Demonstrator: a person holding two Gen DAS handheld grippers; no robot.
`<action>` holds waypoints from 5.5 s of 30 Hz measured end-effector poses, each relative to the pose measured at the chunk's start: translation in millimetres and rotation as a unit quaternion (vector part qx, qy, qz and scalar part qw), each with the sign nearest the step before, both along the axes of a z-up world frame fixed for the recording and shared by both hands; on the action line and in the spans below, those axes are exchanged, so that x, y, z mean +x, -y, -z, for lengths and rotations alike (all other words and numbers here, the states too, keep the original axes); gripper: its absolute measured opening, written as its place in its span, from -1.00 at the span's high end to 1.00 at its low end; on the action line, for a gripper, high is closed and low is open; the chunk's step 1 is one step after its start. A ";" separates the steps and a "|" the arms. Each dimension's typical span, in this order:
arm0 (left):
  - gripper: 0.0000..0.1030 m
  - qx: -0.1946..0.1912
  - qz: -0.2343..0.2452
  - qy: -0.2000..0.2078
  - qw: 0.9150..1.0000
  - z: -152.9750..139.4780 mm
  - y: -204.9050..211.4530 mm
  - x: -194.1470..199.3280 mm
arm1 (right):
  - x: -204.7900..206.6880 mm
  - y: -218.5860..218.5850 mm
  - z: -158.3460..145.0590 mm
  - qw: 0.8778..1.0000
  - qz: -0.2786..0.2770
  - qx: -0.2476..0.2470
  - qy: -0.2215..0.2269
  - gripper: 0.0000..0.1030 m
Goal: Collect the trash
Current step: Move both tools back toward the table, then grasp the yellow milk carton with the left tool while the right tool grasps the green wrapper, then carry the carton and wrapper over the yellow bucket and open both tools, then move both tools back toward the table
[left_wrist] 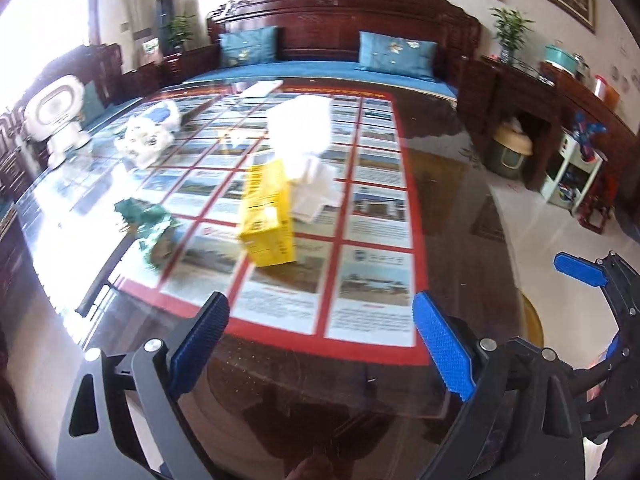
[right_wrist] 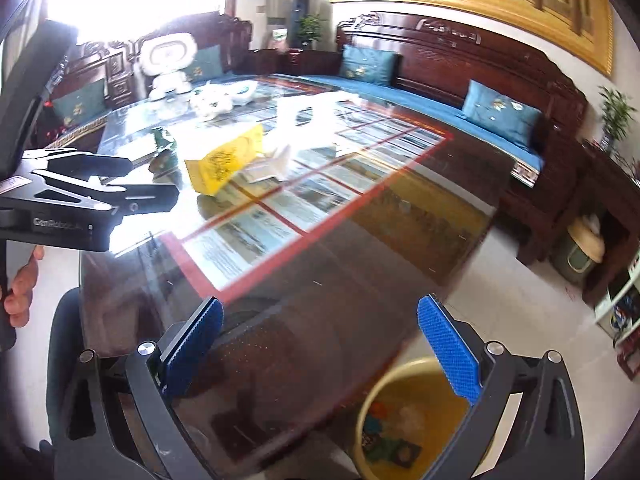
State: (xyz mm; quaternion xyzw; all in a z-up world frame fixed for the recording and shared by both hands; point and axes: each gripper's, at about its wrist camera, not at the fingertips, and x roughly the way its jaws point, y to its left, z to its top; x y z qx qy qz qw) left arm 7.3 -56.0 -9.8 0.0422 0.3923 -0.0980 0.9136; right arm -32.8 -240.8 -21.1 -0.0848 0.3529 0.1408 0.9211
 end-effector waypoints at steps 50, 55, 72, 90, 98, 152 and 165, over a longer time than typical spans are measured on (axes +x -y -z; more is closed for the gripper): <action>0.25 -0.095 -0.106 -0.018 0.990 22.1 -137.6 50.3 | 75.3 -103.6 12.2 0.993 -0.093 0.058 -0.054 -0.82; 0.25 -0.100 -0.138 -0.005 0.985 15.9 -176.1 37.3 | 98.2 -149.2 9.1 0.987 -0.131 0.060 -0.065 -0.71; 0.24 -0.106 -0.178 -0.003 0.978 24.4 -227.0 38.7 | 215.5 -285.3 25.6 0.975 -0.187 0.029 -0.116 -0.13; 0.24 -0.102 -0.079 -0.004 0.992 4.8 -141.7 24.4 | 138.0 -162.2 -18.9 0.977 -0.177 0.092 -0.079 0.90; 0.24 -0.091 0.031 -0.020 0.995 1.0 -37.0 12.3 | 78.5 -48.1 -28.0 0.985 -0.106 0.113 -0.070 0.90; -0.15 0.044 0.275 -0.157 0.947 103.2 344.0 14.2 | -48.8 299.0 95.0 0.960 0.168 0.163 -0.152 0.90; -0.15 0.024 0.245 -0.129 0.961 74.0 308.3 19.3 | -26.2 271.3 90.2 0.967 0.139 0.143 -0.159 0.89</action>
